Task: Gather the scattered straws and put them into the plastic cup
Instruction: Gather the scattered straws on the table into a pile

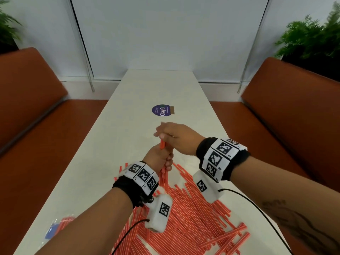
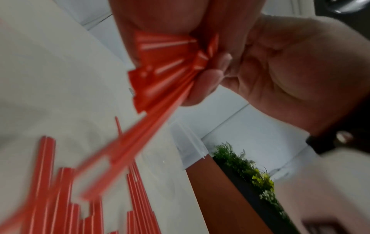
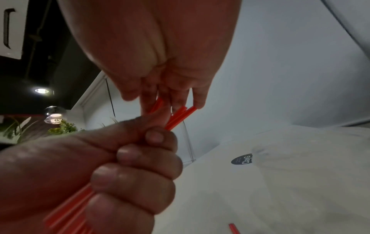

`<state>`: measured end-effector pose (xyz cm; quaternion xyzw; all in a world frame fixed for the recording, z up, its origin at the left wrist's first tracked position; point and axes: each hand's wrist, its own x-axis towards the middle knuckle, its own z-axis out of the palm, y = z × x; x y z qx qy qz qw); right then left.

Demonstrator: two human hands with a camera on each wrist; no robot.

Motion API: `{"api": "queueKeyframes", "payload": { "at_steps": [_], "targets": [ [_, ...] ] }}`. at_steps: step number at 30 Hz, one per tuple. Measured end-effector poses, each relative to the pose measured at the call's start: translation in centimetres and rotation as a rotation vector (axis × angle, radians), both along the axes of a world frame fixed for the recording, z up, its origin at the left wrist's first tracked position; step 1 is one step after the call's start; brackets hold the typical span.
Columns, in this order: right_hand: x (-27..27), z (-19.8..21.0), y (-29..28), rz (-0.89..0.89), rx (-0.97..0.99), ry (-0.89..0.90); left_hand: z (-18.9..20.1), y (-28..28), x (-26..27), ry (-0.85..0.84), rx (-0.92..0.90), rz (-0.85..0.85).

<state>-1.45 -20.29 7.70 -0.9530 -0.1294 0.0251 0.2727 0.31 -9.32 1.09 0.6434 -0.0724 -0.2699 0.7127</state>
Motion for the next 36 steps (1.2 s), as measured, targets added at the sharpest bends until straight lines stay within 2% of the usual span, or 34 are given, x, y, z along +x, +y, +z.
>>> {"api": "queueKeyframes", "payload": {
  "at_steps": [2,4,5,7,9,11,15,18,22,25,27,30,32,36],
  "targets": [
    [-0.5,-0.6,-0.5,-0.028,0.088,-0.03,-0.4,0.2,0.0,-0.018,-0.025,0.026],
    [-1.1,-1.1,-1.1,-0.13,0.333,-0.104,-0.6,0.4,0.1,-0.029,-0.08,0.062],
    [-1.4,-1.4,-1.4,-0.184,0.454,-0.064,-0.2,0.4,0.1,-0.025,-0.124,0.084],
    [-1.8,-2.4,-1.6,-0.219,0.621,0.189,0.5,0.3,0.3,-0.013,-0.231,0.106],
    [-1.9,-3.4,-1.2,-0.151,0.529,0.363,1.2,-0.1,0.2,-0.024,-0.273,0.06],
    [-1.7,-3.8,-0.7,-0.12,0.459,0.346,1.2,-0.7,-0.1,-0.098,-0.142,0.043],
    [-2.2,-3.5,-0.3,-0.158,0.463,0.317,0.8,-1.4,-0.7,-0.26,0.149,0.129],
    [-2.9,-3.5,-0.2,-0.223,0.452,0.272,1.0,-1.5,-0.7,-0.315,0.189,0.125],
    [-2.3,-3.2,-0.6,-0.286,0.537,0.071,2.6,-1.9,-0.2,-0.474,0.185,0.061],
    [-1.0,-2.1,-2.1,-0.377,0.697,-0.056,4.2,-2.9,0.6,-0.506,0.186,0.03],
    [0.0,-0.9,-3.7,-0.482,0.822,-0.155,4.5,-3.8,1.7,-0.54,0.281,0.025],
    [1.6,-0.4,-6.1,-0.6,0.959,-0.27,3.0,-5.2,3.5,-0.617,0.565,-0.069],
    [2.7,-1.3,-7.1,-0.645,0.96,-0.279,1.5,-6.0,4.1,-0.603,0.732,-0.143],
    [3.9,-3.8,-7.5,-0.672,0.902,-0.223,-0.5,-7.0,4.5,-0.583,0.804,-0.138]
  ]
}}
